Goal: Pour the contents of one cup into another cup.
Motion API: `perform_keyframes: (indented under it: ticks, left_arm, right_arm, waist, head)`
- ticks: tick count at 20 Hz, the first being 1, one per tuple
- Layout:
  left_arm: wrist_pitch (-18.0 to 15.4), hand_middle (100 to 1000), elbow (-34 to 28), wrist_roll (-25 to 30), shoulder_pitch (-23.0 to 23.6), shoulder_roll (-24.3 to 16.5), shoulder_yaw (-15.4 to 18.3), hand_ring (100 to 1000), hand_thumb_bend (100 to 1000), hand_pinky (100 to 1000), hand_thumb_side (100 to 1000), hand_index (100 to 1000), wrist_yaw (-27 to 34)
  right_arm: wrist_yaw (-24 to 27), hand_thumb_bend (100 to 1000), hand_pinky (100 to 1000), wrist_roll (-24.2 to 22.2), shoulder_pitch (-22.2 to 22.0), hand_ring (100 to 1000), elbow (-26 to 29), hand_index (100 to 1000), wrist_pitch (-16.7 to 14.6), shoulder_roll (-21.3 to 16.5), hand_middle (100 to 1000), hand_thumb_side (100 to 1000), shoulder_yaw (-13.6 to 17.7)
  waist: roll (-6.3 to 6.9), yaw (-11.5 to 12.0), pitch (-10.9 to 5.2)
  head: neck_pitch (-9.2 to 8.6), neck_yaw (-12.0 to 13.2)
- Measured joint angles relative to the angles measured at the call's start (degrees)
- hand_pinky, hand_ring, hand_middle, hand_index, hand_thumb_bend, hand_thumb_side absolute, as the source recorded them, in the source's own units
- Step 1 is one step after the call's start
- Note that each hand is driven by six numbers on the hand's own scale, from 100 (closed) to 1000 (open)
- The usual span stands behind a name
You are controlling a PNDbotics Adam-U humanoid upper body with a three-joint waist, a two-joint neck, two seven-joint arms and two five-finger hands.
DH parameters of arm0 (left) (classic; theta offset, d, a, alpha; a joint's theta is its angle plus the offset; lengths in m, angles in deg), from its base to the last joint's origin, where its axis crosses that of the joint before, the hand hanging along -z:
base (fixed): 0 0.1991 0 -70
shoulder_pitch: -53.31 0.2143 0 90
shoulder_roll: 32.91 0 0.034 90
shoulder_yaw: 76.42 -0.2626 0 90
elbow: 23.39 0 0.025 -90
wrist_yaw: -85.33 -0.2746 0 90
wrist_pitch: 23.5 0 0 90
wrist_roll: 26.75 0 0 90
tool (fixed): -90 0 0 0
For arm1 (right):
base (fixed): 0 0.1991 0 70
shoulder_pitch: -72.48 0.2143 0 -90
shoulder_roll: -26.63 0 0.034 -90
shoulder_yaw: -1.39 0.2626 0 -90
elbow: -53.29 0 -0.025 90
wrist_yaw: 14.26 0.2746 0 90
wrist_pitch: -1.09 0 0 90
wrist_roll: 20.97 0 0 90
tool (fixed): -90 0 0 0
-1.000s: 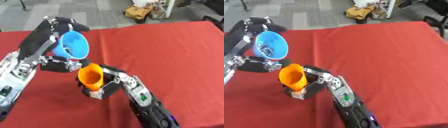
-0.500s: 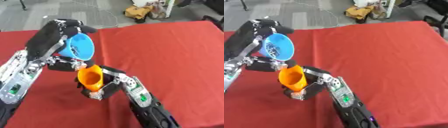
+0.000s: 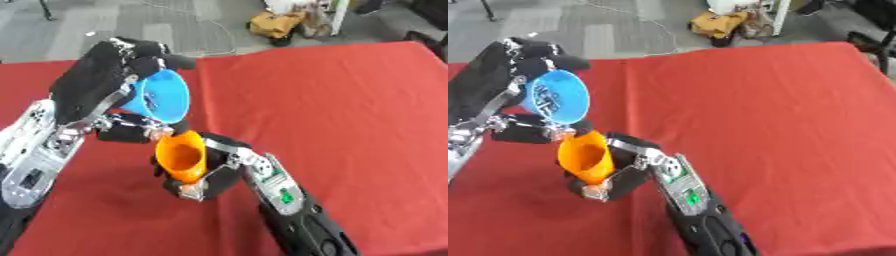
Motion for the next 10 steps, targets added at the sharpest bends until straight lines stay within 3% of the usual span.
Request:
perform_keyframes:
  ticks: [10]
  left_arm:
    - [-0.9,422,-0.9,-2.4,0.4,-0.4,0.0,315,743,283,100,803,-5.7]
  right_arm:
    - [0.0,100,820,0.0,0.0,677,-0.1,732,0.0,0.0,321,100,0.0]
  waist:
    - [0.00,0.1,0.00]
  head:
    - [-0.01,-0.4]
